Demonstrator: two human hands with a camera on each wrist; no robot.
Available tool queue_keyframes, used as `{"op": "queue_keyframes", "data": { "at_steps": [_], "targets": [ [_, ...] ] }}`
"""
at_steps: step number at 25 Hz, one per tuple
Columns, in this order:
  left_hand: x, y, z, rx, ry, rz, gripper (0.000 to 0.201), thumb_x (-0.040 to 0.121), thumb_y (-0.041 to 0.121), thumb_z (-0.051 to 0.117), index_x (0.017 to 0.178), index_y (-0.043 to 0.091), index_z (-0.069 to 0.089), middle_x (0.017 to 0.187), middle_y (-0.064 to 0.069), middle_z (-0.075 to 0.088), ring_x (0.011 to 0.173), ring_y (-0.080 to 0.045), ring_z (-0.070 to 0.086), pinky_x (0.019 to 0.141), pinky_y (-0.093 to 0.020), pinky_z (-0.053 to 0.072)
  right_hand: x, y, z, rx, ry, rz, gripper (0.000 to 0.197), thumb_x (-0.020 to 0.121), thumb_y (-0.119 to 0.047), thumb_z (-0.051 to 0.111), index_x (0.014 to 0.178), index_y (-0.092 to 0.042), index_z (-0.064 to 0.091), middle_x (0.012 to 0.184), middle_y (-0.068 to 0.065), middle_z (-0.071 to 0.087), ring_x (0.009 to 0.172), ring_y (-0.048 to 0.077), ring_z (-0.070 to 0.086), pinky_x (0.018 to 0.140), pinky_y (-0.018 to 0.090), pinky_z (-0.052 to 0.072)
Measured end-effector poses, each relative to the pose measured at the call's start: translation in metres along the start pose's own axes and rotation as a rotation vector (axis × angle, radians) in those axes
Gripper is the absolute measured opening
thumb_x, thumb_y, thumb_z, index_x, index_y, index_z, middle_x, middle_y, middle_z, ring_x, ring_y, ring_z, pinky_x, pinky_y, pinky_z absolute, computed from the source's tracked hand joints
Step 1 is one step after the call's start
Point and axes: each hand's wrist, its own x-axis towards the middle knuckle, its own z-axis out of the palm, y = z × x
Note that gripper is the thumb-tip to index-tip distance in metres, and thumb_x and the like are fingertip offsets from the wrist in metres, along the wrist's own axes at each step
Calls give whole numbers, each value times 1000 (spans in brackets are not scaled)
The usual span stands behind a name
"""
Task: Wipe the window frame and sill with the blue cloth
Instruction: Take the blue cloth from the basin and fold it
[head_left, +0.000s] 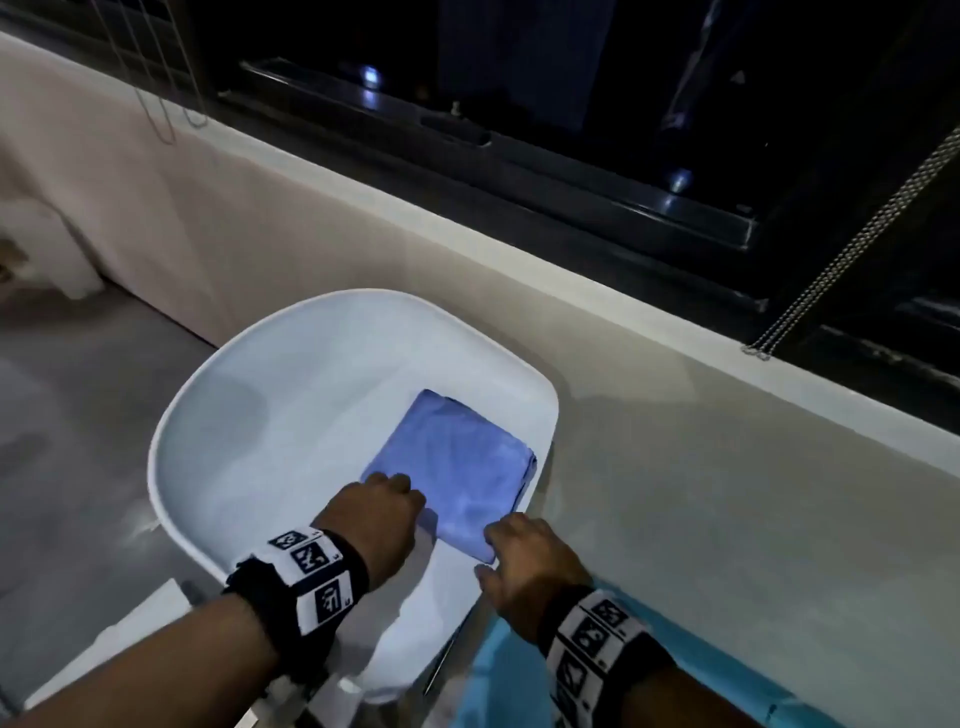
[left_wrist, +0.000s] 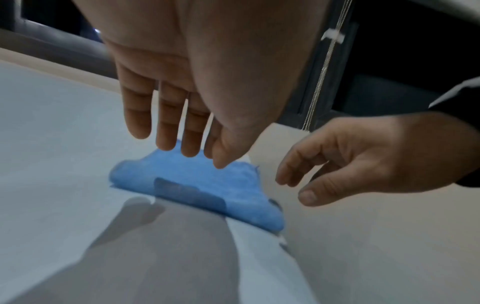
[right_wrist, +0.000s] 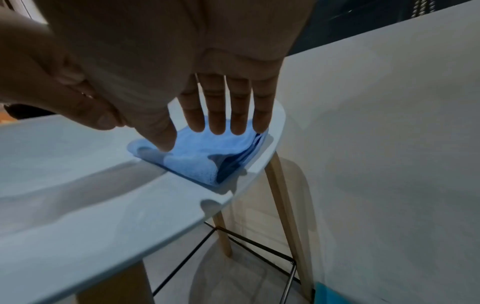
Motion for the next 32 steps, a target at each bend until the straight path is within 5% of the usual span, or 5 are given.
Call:
{"op": "queue_keyframes", "data": {
  "at_steps": [4,10,14,19,32],
  "targets": [
    [21,-23,15,22,-85,-23,53,83,20,48,134,22,36,141,1,34,126,-25,35,93,-37,40,32,-3,35,-1,-89,88,49,54,-37,65,97,-13,62,89,7,66,73,30,63,60,40,56],
    [44,-20,25,105,-153,33,52,78,16,56,126,29,45,127,0,43,111,-28,48,77,-38,44,59,-5,33,-109,15,61,12,51,-20,57,63,-21,57,57,-2,55,44,23,54,39,23,39],
    [47,-15,11,164,-10,161,48,43,32,87,85,42,66,66,1,63,50,-23,60,43,-28,41,74,5,21,104,66,73,25,77,-20,36,61,-17,55,52,-2,50,40,21,47,38,22,30],
    [67,-29,2,67,-40,56,29,92,28,40,120,24,48,119,-1,58,108,-26,53,84,-35,41,70,1,-20,164,68,15,11,92,-16,41,84,-11,48,81,13,60,67,27,48,58,28,27],
    [29,36,-48,-923,252,264,17,91,26,49,81,26,63,78,9,68,75,-4,61,71,-23,46,-39,11,-68,913,328,290,31,65,-35,78,86,-18,62,79,-8,67,70,1,56,64,19,45]
  ]
}}
